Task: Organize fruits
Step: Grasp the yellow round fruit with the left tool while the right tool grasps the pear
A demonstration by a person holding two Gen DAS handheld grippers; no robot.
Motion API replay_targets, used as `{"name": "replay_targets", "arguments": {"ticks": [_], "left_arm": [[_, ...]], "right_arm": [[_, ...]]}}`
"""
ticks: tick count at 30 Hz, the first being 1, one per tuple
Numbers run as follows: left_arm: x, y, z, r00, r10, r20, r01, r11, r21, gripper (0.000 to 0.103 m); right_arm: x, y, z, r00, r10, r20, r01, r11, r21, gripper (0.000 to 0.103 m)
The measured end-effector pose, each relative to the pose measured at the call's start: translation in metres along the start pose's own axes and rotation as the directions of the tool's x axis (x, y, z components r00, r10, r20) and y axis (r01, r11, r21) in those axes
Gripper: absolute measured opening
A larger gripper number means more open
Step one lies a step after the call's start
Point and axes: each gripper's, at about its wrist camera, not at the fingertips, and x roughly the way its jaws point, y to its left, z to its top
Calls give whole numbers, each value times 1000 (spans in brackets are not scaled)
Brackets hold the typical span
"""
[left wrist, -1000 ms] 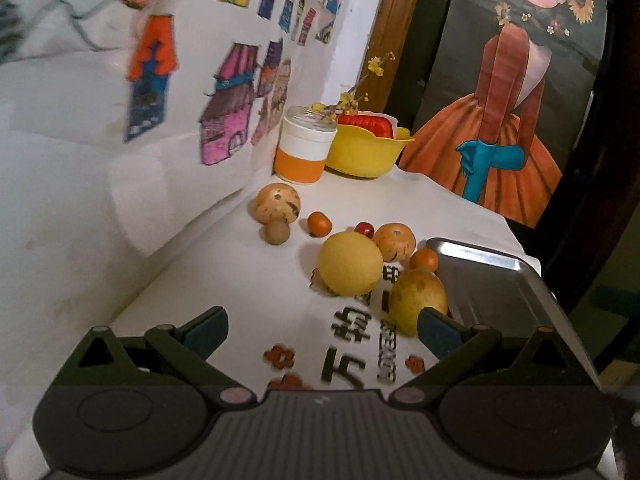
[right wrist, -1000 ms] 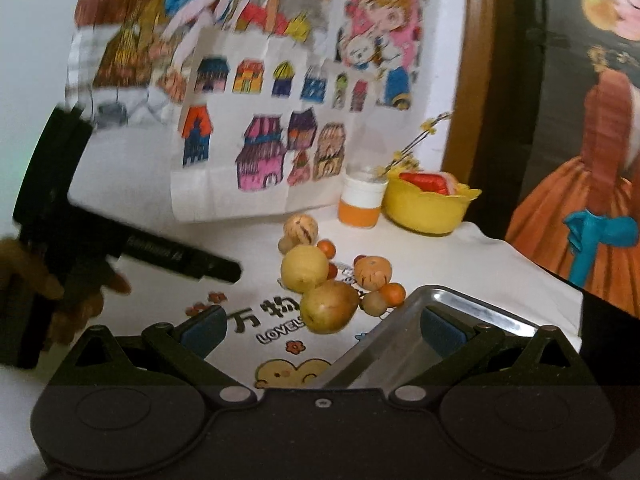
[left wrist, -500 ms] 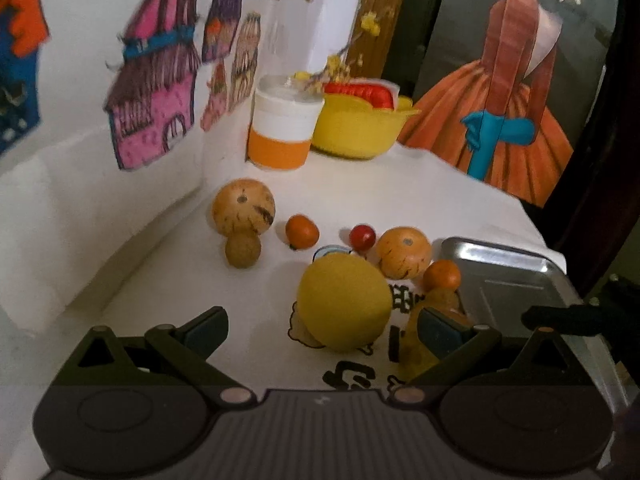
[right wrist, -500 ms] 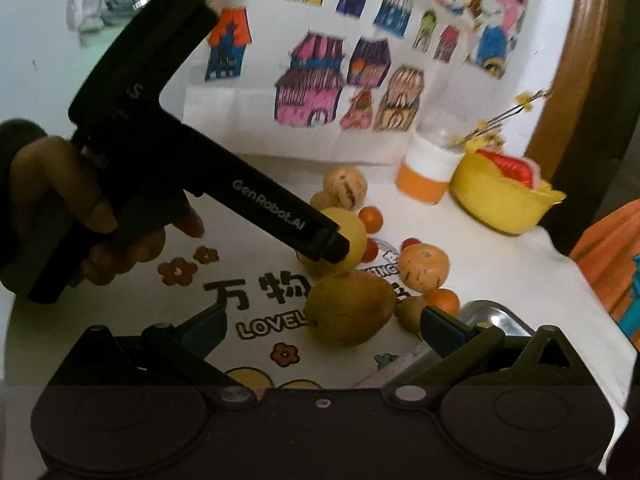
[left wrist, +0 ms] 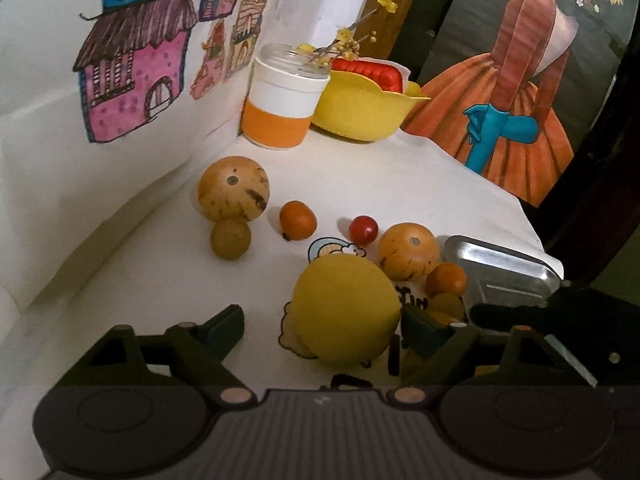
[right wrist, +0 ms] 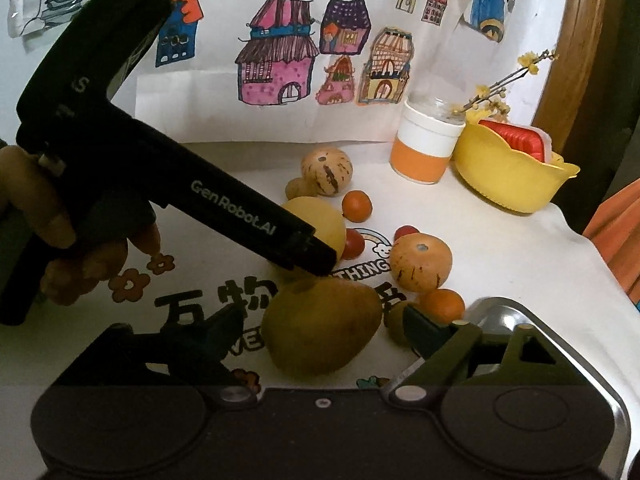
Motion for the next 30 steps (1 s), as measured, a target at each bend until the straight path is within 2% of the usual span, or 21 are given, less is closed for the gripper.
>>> {"name": "replay_targets", "arguments": {"ticks": [11, 20, 30], "left_arm": [[5, -4, 5, 999, -46, -4, 46, 999, -10, 63], [3, -9, 2, 1000, -15, 1, 15, 1000, -13, 62], [-9, -15, -8, 1000, -13, -17, 13, 1000, -17, 62]], "right_arm": [[8, -2, 2, 1000, -4, -9, 4, 1000, 15, 68], [2, -6, -4, 1000, 1, 5, -1, 999, 54, 67], [-22, -1, -15, 997, 76, 11, -77, 993, 92, 66]]}}
